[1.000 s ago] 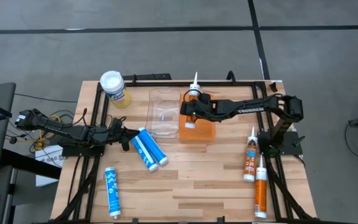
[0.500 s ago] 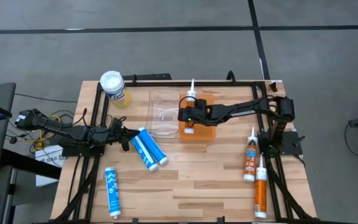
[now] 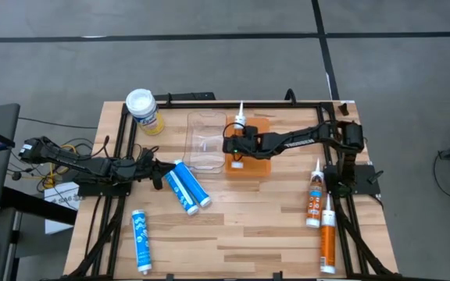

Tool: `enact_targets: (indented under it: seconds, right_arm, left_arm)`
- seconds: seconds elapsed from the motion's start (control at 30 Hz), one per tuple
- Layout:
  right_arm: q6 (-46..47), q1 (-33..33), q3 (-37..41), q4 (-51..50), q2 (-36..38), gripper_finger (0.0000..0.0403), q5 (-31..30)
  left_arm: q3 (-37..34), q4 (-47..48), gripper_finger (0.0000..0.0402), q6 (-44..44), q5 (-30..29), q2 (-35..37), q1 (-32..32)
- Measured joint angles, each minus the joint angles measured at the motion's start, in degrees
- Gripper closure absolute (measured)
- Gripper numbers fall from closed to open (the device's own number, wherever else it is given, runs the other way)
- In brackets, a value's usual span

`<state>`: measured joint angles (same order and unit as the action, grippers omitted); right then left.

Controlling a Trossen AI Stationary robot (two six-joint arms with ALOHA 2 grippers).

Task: Pick & place silicon tubes, Sealant and Lysol wipes
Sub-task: Put the top orange sealant into the orange bin

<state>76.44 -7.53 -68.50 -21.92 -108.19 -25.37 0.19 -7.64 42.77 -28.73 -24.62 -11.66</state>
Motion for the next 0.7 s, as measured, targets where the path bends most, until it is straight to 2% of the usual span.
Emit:
enact_targets:
  seconds: [0.37, 0.7]
  right_arm:
    - [-1.9, 0.0, -0.01, 0.14, 0.07, 0.0176, 0.09]
    - [-2.99, -0.07, 0.01, 0.16, 0.07, 0.0173, -0.17]
  left_arm:
    - [0.0, 0.2, 0.0402, -0.34, -0.14, -0.02, 0.02]
    - [0.0, 0.22, 0.0401, -1.25, 0.0, 0.0, 0.0]
